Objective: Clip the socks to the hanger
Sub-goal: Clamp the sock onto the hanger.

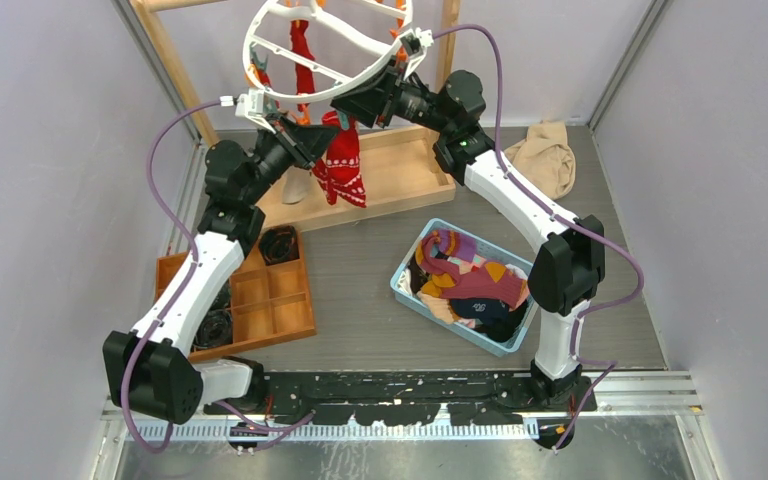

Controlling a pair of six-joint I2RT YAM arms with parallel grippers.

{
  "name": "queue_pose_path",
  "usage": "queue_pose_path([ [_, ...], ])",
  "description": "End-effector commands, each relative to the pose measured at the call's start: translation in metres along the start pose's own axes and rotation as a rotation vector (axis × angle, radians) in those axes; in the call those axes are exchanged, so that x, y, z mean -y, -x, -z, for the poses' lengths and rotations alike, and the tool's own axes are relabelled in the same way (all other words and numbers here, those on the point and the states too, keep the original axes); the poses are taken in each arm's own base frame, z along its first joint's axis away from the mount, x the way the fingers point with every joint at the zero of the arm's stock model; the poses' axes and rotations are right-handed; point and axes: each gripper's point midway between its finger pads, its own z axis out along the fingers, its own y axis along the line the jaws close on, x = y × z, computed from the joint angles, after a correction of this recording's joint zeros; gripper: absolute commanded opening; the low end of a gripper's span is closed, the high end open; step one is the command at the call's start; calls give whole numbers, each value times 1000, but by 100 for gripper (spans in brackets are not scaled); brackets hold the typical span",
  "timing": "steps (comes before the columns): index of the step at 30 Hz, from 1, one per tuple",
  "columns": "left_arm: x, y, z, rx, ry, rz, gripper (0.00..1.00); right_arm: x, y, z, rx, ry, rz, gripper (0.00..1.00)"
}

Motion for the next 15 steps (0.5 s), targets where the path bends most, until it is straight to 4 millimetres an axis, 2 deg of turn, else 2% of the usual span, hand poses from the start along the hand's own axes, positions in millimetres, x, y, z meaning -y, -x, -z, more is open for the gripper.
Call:
queue_pose_path([
  [1,9,12,1,42,-41,-21,0,-24,16,-1,29,59,57,44],
  [10,4,12,1,44,-26,-22,0,-27,22,5,39,44,71,72],
  [15,-2,13,4,49,-1,-39,0,-22,21,21,16,10,102,91],
])
